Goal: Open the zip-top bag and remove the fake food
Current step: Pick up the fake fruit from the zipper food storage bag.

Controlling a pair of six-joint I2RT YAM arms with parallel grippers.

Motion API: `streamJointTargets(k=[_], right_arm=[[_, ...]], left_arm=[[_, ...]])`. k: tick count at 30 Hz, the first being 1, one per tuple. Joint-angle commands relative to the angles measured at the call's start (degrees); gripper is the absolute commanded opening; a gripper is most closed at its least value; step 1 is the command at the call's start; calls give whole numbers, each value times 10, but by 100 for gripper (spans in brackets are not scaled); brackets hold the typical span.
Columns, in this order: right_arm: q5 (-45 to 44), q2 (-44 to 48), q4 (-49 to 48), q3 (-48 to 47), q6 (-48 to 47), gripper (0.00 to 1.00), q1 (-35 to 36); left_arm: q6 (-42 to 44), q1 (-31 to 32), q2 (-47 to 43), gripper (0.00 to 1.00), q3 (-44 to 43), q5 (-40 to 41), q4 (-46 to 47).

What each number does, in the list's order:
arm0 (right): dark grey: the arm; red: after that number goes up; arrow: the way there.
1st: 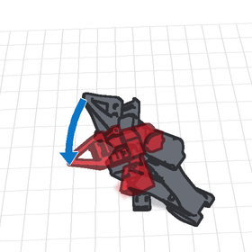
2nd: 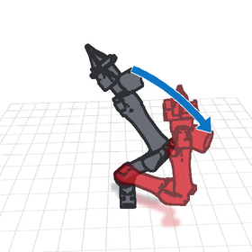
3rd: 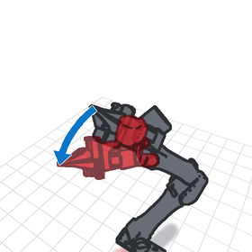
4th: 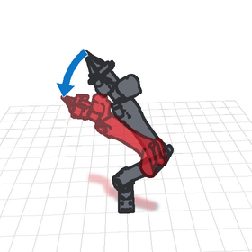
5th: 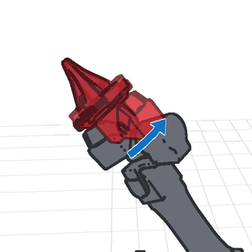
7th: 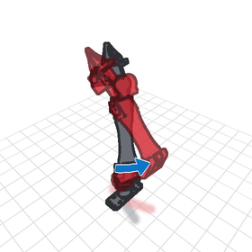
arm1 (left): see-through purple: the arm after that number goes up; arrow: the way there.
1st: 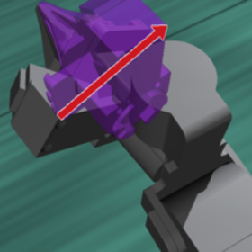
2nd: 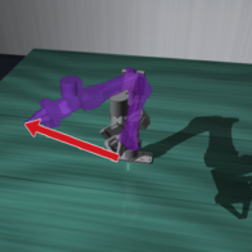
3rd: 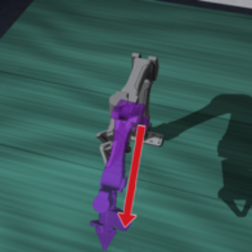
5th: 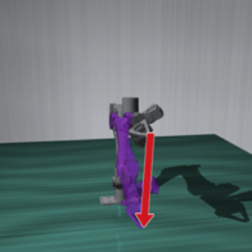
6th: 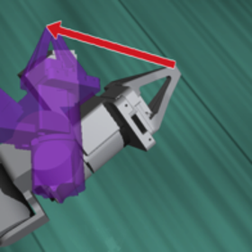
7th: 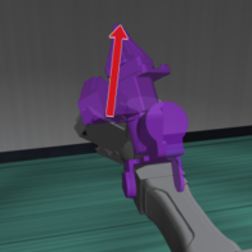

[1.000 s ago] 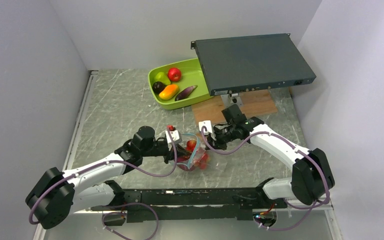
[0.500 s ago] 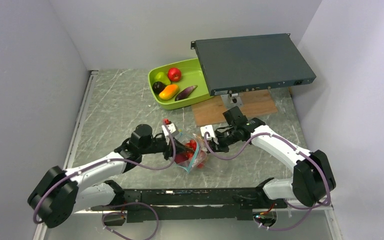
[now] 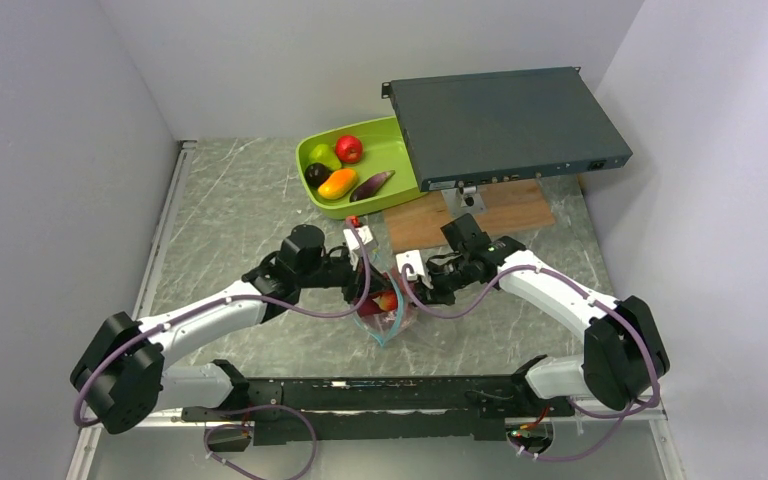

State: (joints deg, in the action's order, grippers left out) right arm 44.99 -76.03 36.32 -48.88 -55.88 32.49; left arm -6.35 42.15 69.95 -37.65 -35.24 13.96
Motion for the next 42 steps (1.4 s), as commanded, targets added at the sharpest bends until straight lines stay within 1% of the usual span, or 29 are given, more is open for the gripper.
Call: streamJointTargets(k=[1, 5, 8, 10, 11, 14, 17, 21, 25, 30, 33, 36, 39, 42], right_arm=[[-23, -1, -25, 3, 18, 0, 2], [-26, -4, -25, 2, 20, 0, 0], [-24, -9, -24, -1, 22, 0, 0], [-14, -11, -15, -5, 19, 0, 1], [-4, -12, -11, -7, 16, 0, 0], [22, -11, 1, -12, 10, 0, -2], [12, -4, -14, -12, 29, 0, -18], [-47, 5, -57, 6, 62, 0, -28], [-44, -2, -55, 2, 63, 0, -28], [-35, 2, -48, 5, 54, 0, -28], [-18, 4, -37, 5, 40, 0, -28], [-18, 3, -34, 5, 36, 0, -28], [-37, 1, -45, 5, 48, 0, -29], [-35, -1, -50, 0, 64, 0, -29]], left_arm=[[43, 8, -37, 0, -39, 32, -52], [66, 8, -64, 0, -35, 58, -84], [69, 7, -73, 0, -35, 35, -79], [37, 9, -59, 0, -32, 3, -43], [26, 10, -39, 0, -36, -13, -28], [9, 20, 9, 0, -54, -34, -10], [-1, 24, 21, 0, -54, -49, 3], [0, 21, -39, 0, -20, -38, 4], [-15, 1, -86, 0, 6, -32, 13], [-69, -30, -82, 0, 38, -33, 65], [-85, -38, -77, 0, 46, -31, 68], [-74, -41, -88, 0, 43, -35, 53], [-47, -41, -120, 0, 44, -39, 34], [-22, -42, -152, 0, 50, -36, 17]])
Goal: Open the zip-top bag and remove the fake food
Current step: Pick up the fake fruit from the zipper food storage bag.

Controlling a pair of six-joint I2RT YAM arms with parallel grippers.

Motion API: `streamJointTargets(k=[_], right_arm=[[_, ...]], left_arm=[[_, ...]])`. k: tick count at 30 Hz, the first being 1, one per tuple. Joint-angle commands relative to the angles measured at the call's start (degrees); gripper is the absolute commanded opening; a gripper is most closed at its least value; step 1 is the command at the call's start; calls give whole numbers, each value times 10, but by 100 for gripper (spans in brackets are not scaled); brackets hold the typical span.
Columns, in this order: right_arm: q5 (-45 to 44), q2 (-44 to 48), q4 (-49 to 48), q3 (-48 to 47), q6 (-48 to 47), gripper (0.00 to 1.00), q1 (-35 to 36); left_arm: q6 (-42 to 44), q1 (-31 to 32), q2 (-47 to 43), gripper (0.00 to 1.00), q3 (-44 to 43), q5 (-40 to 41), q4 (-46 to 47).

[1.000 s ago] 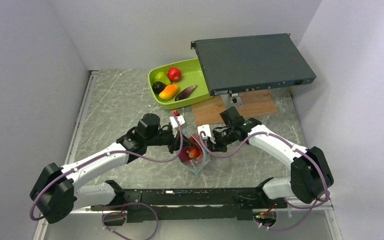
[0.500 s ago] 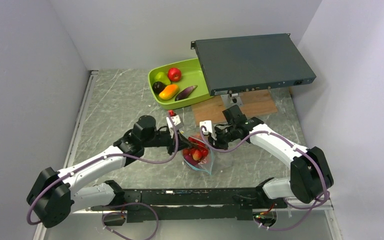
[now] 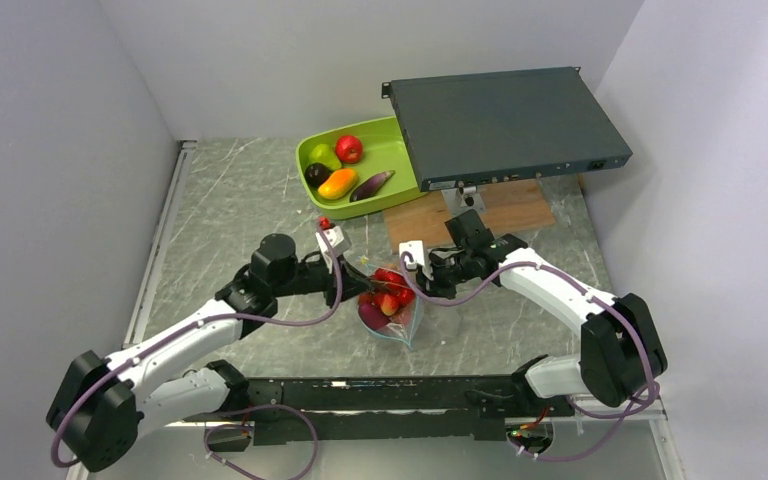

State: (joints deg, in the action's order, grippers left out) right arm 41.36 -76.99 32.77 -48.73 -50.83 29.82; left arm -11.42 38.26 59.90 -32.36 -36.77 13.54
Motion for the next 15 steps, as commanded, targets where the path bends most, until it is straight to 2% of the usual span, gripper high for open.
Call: streamJointTargets(k=[1, 6, 15], right_arm=[[12, 7, -13, -6, 20, 0, -7], [125, 10, 17, -23, 27, 0, -51], [179, -19, 7, -24, 48, 0, -52]], left_arm=[[34, -2, -59, 0, -1, -21, 18], [47, -2, -69, 0, 9, -33, 27], [21, 19, 3, 0, -26, -92, 100]])
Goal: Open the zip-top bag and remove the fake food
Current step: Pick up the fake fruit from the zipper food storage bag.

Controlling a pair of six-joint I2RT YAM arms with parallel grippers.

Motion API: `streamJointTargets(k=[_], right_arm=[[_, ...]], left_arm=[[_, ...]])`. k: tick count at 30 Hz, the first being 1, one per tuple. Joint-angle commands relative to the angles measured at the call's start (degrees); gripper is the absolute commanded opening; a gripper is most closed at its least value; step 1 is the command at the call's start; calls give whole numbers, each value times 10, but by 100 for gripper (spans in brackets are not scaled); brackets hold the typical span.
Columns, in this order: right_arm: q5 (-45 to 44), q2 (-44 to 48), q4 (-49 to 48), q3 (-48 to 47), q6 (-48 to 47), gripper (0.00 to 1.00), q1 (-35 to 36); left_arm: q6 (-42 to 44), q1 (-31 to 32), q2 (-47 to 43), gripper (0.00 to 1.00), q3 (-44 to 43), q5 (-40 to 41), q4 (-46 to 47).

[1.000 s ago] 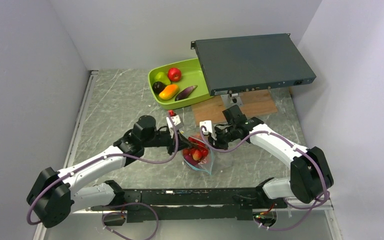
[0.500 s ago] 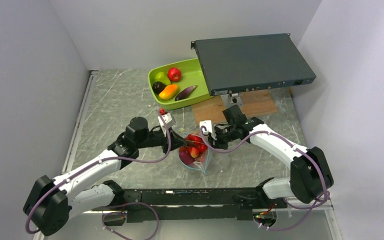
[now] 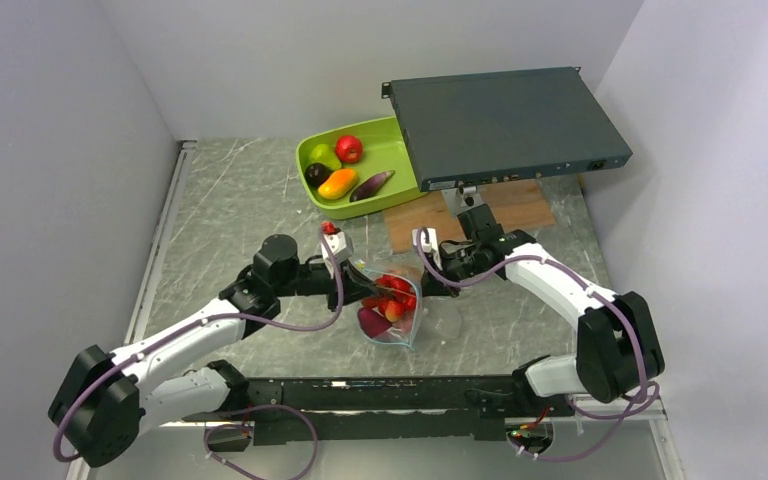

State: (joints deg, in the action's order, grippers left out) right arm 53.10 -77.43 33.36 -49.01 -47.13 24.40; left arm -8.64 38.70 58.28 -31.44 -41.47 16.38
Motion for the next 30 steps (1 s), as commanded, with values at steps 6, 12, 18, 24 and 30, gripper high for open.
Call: streamJointTargets(k=[6, 12, 18, 24, 30], right_arm=[[57, -9, -21, -15, 33, 0, -31], [53, -18, -13, -15, 20, 0, -26], [114, -22, 37, -24, -30, 0, -25], [96, -27, 11, -19, -4, 0, -23], [99, -24, 14, -21, -2, 0, -26]], left_arm=[[28, 17, -63, 0, 15, 6, 82], [9, 17, -80, 0, 44, 16, 156], [-50, 20, 11, 0, 45, -14, 271], [-47, 21, -3, 0, 69, 5, 351], [-36, 21, -61, 0, 126, 57, 405]])
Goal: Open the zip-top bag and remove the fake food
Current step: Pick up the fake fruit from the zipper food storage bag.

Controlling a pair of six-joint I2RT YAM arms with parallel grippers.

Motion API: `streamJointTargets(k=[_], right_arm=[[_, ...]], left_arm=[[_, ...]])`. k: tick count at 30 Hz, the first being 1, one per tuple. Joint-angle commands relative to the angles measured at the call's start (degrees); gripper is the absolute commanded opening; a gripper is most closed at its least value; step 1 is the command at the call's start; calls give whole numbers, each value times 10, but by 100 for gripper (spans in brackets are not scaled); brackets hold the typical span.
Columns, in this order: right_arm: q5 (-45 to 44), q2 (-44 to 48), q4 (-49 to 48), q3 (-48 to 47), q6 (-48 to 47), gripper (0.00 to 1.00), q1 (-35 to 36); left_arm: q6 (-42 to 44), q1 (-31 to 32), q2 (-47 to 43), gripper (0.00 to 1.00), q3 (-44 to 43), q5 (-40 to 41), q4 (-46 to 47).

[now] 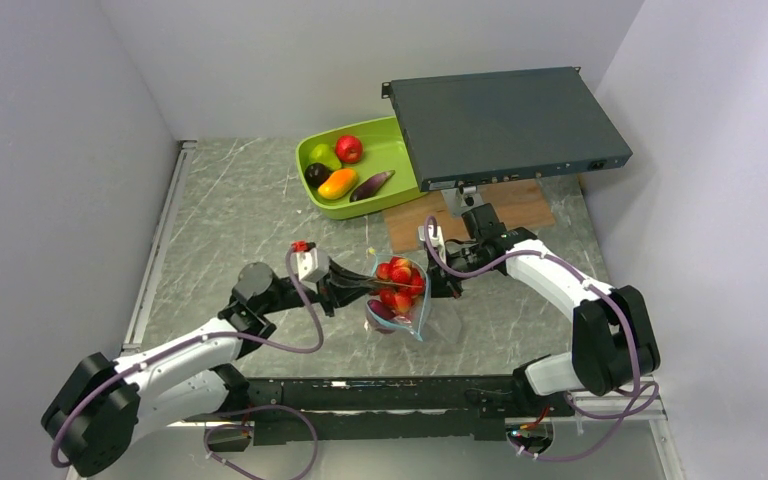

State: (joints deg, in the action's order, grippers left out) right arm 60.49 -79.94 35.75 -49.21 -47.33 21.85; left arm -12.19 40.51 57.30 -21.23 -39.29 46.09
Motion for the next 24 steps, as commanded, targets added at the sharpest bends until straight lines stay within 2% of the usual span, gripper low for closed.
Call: streamJointTargets(k=[1, 7, 14, 22, 24], right_arm=[[24, -1, -12, -19, 2, 0, -1], [36, -9, -4, -23, -3, 0, -2], [40, -7, -14, -22, 12, 0, -13], [46, -11, -2, -22, -1, 0, -13], [43, -10, -3, -21, -1, 0, -13]], left_arm=[[2, 3, -64, 0, 32, 46, 109], [6, 3, -93, 0, 45, 62, 105], [-31, 3, -86, 0, 63, 57, 174], [-98, 28, 33, 0, 68, 92, 337], [-95, 28, 23, 0, 66, 96, 346]])
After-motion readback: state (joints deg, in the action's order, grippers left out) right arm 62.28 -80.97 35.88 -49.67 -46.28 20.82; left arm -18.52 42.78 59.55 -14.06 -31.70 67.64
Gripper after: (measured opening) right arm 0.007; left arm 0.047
